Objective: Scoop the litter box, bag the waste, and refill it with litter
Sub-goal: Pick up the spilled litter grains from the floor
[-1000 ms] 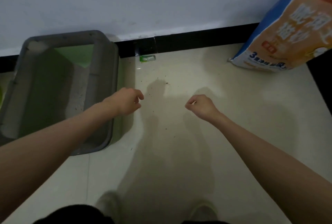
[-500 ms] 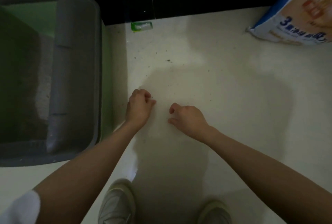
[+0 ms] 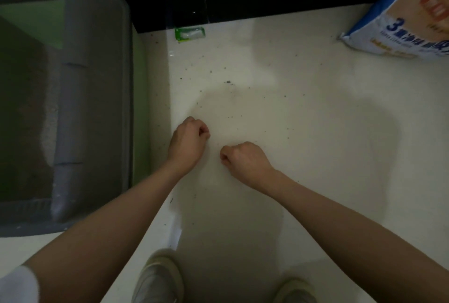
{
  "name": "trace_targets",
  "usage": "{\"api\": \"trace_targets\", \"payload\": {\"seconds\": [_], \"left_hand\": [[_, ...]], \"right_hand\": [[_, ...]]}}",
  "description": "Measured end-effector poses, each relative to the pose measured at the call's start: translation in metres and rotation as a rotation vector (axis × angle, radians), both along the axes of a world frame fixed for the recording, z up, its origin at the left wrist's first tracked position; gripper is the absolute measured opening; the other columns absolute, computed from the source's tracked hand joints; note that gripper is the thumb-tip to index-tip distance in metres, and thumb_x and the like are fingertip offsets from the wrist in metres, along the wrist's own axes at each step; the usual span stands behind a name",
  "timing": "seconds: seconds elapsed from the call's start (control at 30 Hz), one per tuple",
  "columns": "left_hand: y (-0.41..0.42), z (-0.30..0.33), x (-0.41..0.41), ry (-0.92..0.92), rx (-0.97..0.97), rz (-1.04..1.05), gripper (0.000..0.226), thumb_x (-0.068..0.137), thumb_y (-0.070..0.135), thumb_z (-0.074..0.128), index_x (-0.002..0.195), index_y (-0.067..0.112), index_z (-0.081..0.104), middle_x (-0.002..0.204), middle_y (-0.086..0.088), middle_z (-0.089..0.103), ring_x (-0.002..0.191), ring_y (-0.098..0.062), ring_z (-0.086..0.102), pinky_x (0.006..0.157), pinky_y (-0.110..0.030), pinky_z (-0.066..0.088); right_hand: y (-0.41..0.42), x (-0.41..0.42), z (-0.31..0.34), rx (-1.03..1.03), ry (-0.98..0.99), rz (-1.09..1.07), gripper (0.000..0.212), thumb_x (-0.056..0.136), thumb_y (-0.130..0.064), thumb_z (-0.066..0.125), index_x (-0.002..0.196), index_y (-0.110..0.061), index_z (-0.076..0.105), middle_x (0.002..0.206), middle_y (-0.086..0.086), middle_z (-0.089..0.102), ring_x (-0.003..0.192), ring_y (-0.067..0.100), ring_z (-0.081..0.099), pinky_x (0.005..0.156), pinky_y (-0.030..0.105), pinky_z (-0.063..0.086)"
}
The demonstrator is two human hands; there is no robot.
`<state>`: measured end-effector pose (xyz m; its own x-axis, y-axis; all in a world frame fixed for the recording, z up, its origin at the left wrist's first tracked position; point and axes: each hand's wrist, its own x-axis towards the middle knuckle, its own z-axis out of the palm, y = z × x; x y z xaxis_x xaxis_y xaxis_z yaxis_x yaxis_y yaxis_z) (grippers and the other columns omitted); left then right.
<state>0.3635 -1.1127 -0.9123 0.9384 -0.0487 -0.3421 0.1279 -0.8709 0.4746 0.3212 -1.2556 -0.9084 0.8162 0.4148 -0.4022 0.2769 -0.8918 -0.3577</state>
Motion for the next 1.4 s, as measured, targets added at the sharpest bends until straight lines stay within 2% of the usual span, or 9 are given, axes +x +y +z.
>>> {"api": "trace_targets", "payload": {"seconds": [0.13, 0.27, 0.37, 0.53, 0.73, 0.9, 0.97, 1.17, 1.4], "left_hand": [[-0.001, 0.002, 0.001, 0.037, -0.035, 0.035, 0.008, 0.087, 0.009, 0.055, 0.087, 0.007, 0.062, 0.093, -0.009, 0.06, 0.086, -0.023, 0.056, 0.076, -0.027, 0.041], [0.005, 0.015, 0.0, 0.078, -0.361, 0.472, 0.021, 0.079, 0.003, 0.061, 0.067, 0.019, 0.053, 0.07, 0.006, 0.055, 0.065, -0.007, 0.05, 0.061, -0.019, 0.043], [0.007, 0.022, 0.002, 0.155, -0.628, 0.72, 0.02, 0.081, -0.002, 0.059, 0.071, 0.015, 0.057, 0.07, 0.001, 0.057, 0.062, -0.008, 0.053, 0.055, -0.014, 0.045], [0.005, 0.028, 0.003, 0.264, -0.949, 1.05, 0.026, 0.08, -0.01, 0.036, 0.069, 0.005, 0.055, 0.042, 0.004, 0.053, 0.042, -0.008, 0.048, 0.042, -0.016, 0.035], [0.011, 0.021, 0.003, 0.188, -0.482, 0.805, 0.017, 0.086, 0.014, 0.056, 0.071, 0.015, 0.062, 0.067, 0.0, 0.059, 0.063, -0.014, 0.052, 0.06, -0.023, 0.043], [0.004, 0.015, 0.02, 0.04, -0.226, 0.556, 0.018, 0.087, 0.016, 0.059, 0.102, 0.008, 0.066, 0.093, -0.003, 0.062, 0.089, -0.015, 0.056, 0.08, -0.02, 0.043], [0.001, 0.013, 0.03, -0.011, -0.187, 0.524, 0.021, 0.085, 0.017, 0.063, 0.103, 0.007, 0.065, 0.099, -0.008, 0.065, 0.095, -0.021, 0.059, 0.085, -0.024, 0.045], [-0.01, -0.002, 0.049, -0.043, -0.145, 0.468, 0.022, 0.081, 0.016, 0.067, 0.098, 0.003, 0.065, 0.102, -0.015, 0.066, 0.1, -0.027, 0.058, 0.087, -0.028, 0.042], [-0.011, -0.01, 0.053, -0.068, -0.109, 0.459, 0.017, 0.082, 0.013, 0.064, 0.095, 0.002, 0.067, 0.096, -0.015, 0.066, 0.097, -0.027, 0.058, 0.084, -0.028, 0.043]], "right_hand": [[0.002, 0.0, 0.0, 0.053, 0.023, -0.068, 0.025, 0.097, -0.023, 0.04, 0.112, -0.012, 0.057, 0.105, 0.013, 0.068, 0.095, 0.033, 0.062, 0.077, 0.034, 0.043], [-0.017, -0.001, 0.007, 0.314, 0.084, -0.535, 0.02, 0.095, -0.02, 0.047, 0.104, -0.011, 0.063, 0.081, 0.01, 0.065, 0.08, 0.029, 0.059, 0.075, 0.033, 0.044], [-0.025, -0.006, 0.007, 0.274, 0.115, -0.507, 0.019, 0.093, -0.019, 0.05, 0.104, -0.012, 0.063, 0.064, -0.007, 0.05, 0.076, 0.023, 0.055, 0.071, 0.028, 0.04], [-0.007, -0.007, 0.003, 0.154, 0.153, -0.326, 0.032, 0.092, -0.033, 0.053, 0.118, -0.015, 0.053, 0.098, 0.01, 0.067, 0.098, 0.029, 0.06, 0.079, 0.03, 0.041], [0.01, 0.005, -0.001, 0.081, 0.017, -0.193, 0.026, 0.097, -0.03, 0.046, 0.112, -0.012, 0.057, 0.105, 0.009, 0.069, 0.095, 0.031, 0.062, 0.088, 0.031, 0.038], [0.009, 0.009, -0.003, 0.004, 0.021, -0.126, 0.029, 0.098, -0.029, 0.042, 0.114, -0.011, 0.057, 0.108, 0.012, 0.067, 0.099, 0.032, 0.06, 0.085, 0.032, 0.04], [0.005, 0.013, -0.003, 0.166, 0.081, -0.349, 0.026, 0.096, -0.028, 0.048, 0.108, -0.009, 0.061, 0.101, 0.012, 0.069, 0.093, 0.028, 0.062, 0.079, 0.031, 0.042], [-0.032, 0.032, 0.018, 1.302, 0.695, -1.291, 0.02, 0.094, -0.006, 0.051, 0.075, -0.009, 0.055, 0.058, 0.0, 0.06, 0.051, 0.009, 0.051, 0.046, 0.016, 0.04], [-0.071, 0.043, 0.02, 1.371, 0.507, -1.48, 0.025, 0.09, 0.007, 0.041, 0.076, -0.005, 0.058, 0.061, 0.004, 0.062, 0.056, 0.012, 0.055, 0.052, 0.017, 0.046]]}}
